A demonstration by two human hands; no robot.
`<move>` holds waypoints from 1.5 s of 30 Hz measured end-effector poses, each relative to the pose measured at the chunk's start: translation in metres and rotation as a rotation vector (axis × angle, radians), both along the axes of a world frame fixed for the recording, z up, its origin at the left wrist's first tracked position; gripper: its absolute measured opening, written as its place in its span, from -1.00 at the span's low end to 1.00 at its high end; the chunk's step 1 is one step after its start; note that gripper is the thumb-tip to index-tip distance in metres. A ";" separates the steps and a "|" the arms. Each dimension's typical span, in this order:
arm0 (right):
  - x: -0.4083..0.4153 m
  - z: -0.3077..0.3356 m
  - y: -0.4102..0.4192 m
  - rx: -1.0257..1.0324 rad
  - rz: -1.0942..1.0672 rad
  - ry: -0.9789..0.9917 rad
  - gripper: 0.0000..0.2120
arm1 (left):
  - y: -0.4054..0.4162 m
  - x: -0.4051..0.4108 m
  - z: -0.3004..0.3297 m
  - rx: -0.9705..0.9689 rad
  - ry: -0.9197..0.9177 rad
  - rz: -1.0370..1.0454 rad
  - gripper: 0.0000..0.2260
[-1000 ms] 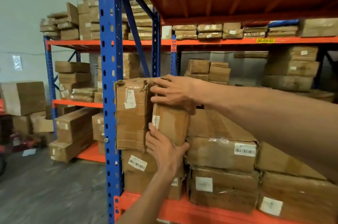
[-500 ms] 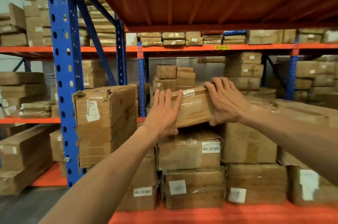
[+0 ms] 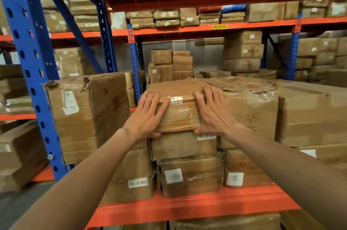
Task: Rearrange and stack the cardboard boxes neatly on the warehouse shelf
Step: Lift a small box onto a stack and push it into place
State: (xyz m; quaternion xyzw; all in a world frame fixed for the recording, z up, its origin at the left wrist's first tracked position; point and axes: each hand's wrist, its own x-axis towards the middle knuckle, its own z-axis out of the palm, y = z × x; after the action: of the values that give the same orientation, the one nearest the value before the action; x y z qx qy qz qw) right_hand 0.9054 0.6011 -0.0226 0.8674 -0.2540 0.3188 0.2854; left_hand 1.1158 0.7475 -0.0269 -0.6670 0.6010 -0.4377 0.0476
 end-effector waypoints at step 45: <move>0.179 0.094 0.117 -0.267 0.131 0.310 0.00 | 0.109 0.092 -0.014 -0.414 0.420 0.380 0.14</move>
State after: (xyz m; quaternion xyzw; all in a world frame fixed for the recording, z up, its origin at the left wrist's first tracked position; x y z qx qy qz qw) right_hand 1.0842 0.7183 0.0718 0.8752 -0.1055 0.2304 0.4120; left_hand 1.2080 0.8567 -0.0405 -0.8380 0.3614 -0.3868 -0.1325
